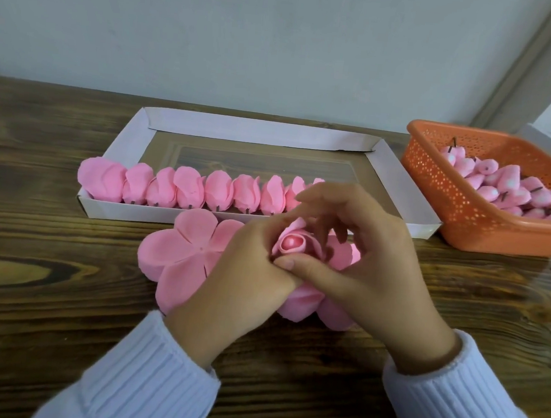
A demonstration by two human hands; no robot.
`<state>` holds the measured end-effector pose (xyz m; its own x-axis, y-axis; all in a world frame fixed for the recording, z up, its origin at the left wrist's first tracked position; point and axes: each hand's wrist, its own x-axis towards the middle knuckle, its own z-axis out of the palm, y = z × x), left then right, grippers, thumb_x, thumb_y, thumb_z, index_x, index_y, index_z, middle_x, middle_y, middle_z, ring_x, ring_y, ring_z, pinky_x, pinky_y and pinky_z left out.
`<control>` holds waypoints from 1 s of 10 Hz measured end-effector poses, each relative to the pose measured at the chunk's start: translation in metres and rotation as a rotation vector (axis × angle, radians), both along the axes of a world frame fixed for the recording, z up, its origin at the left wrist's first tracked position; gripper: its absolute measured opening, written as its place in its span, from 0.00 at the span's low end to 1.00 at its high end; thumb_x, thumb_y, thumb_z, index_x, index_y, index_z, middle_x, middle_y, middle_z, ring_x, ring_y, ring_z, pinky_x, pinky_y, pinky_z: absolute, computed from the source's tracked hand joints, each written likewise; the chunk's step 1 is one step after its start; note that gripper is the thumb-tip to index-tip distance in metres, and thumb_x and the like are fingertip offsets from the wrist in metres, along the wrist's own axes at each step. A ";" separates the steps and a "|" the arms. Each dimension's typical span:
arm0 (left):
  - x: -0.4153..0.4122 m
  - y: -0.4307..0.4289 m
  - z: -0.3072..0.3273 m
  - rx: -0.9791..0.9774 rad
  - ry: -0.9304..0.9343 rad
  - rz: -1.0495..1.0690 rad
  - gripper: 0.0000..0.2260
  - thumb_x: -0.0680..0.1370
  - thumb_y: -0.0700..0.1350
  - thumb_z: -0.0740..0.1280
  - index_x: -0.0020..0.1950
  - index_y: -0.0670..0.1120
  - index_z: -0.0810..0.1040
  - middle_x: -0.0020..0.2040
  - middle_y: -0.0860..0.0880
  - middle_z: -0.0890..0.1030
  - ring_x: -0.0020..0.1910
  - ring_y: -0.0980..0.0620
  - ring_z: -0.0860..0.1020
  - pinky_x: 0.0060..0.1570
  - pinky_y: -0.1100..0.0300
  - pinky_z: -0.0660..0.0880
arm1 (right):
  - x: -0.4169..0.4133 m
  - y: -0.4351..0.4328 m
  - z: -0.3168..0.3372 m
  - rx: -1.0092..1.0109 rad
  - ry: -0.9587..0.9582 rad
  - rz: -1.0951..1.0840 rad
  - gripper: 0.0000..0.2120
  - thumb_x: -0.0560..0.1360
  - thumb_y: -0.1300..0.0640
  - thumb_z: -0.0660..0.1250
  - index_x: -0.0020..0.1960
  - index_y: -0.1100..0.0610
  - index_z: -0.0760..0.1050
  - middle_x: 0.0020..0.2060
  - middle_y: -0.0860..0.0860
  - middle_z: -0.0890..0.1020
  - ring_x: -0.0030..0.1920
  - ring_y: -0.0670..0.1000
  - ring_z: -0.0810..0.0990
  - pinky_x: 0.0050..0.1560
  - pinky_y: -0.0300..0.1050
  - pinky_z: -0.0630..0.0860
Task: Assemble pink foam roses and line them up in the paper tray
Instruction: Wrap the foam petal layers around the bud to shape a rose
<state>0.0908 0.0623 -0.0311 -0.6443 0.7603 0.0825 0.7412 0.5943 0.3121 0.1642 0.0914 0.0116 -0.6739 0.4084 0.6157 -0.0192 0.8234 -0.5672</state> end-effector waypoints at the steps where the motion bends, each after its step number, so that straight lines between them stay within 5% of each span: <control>1: 0.002 0.005 0.005 0.081 -0.056 -0.028 0.15 0.79 0.29 0.56 0.58 0.43 0.76 0.53 0.51 0.77 0.54 0.63 0.76 0.56 0.69 0.73 | -0.001 -0.003 -0.001 0.075 0.008 -0.037 0.20 0.67 0.57 0.77 0.56 0.52 0.73 0.45 0.37 0.79 0.47 0.36 0.79 0.48 0.25 0.70; 2: -0.031 -0.032 0.026 0.459 -0.738 -0.540 0.14 0.73 0.33 0.69 0.51 0.51 0.78 0.43 0.56 0.83 0.47 0.66 0.80 0.46 0.72 0.75 | 0.000 -0.003 0.002 0.035 0.023 -0.039 0.20 0.68 0.57 0.76 0.56 0.49 0.72 0.43 0.39 0.81 0.43 0.40 0.79 0.45 0.28 0.72; 4: -0.053 -0.045 0.032 0.514 -0.853 -0.823 0.25 0.71 0.33 0.70 0.63 0.56 0.74 0.54 0.50 0.82 0.54 0.51 0.81 0.56 0.51 0.78 | 0.009 0.005 0.012 -0.134 -0.084 0.125 0.15 0.68 0.59 0.76 0.52 0.53 0.76 0.40 0.45 0.83 0.39 0.45 0.80 0.39 0.28 0.69; 5: -0.057 -0.046 0.031 0.502 -0.792 -0.873 0.20 0.75 0.33 0.67 0.55 0.58 0.75 0.50 0.61 0.81 0.52 0.63 0.79 0.51 0.69 0.75 | 0.010 0.005 0.013 -0.161 -0.127 0.166 0.14 0.69 0.59 0.75 0.51 0.50 0.75 0.39 0.44 0.84 0.36 0.47 0.79 0.37 0.27 0.68; 7: -0.056 -0.049 0.025 0.516 -0.954 -0.688 0.09 0.78 0.40 0.68 0.45 0.55 0.78 0.37 0.65 0.82 0.38 0.70 0.79 0.38 0.77 0.72 | 0.009 0.009 0.008 -0.157 0.041 0.035 0.11 0.73 0.54 0.70 0.55 0.53 0.76 0.47 0.43 0.82 0.46 0.50 0.80 0.46 0.44 0.75; 8: -0.053 -0.048 0.025 0.607 -1.051 -0.604 0.08 0.77 0.47 0.67 0.54 0.48 0.82 0.52 0.54 0.85 0.54 0.59 0.81 0.54 0.63 0.77 | 0.006 0.014 0.005 -0.291 0.133 -0.167 0.08 0.75 0.51 0.67 0.52 0.52 0.77 0.47 0.44 0.82 0.48 0.46 0.81 0.47 0.40 0.76; 9: -0.054 -0.046 0.022 0.677 -1.116 -0.506 0.11 0.75 0.53 0.69 0.56 0.53 0.82 0.53 0.54 0.85 0.56 0.56 0.81 0.52 0.58 0.75 | 0.007 0.020 0.000 -0.565 0.013 -0.278 0.09 0.78 0.46 0.64 0.50 0.49 0.80 0.43 0.46 0.84 0.44 0.47 0.82 0.42 0.37 0.78; 10: -0.053 -0.045 0.021 0.784 -1.165 -0.426 0.10 0.78 0.50 0.67 0.57 0.51 0.81 0.33 0.59 0.82 0.30 0.66 0.79 0.29 0.74 0.71 | 0.008 0.021 -0.003 -0.724 -0.091 -0.236 0.09 0.77 0.48 0.65 0.48 0.50 0.82 0.42 0.49 0.85 0.44 0.52 0.83 0.43 0.46 0.81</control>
<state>0.0376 0.0175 -0.0098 -0.3777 0.9126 0.1567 -0.0784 -0.2002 0.9766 0.1723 0.1128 0.0083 -0.5540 0.8280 0.0862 0.1830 0.2221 -0.9577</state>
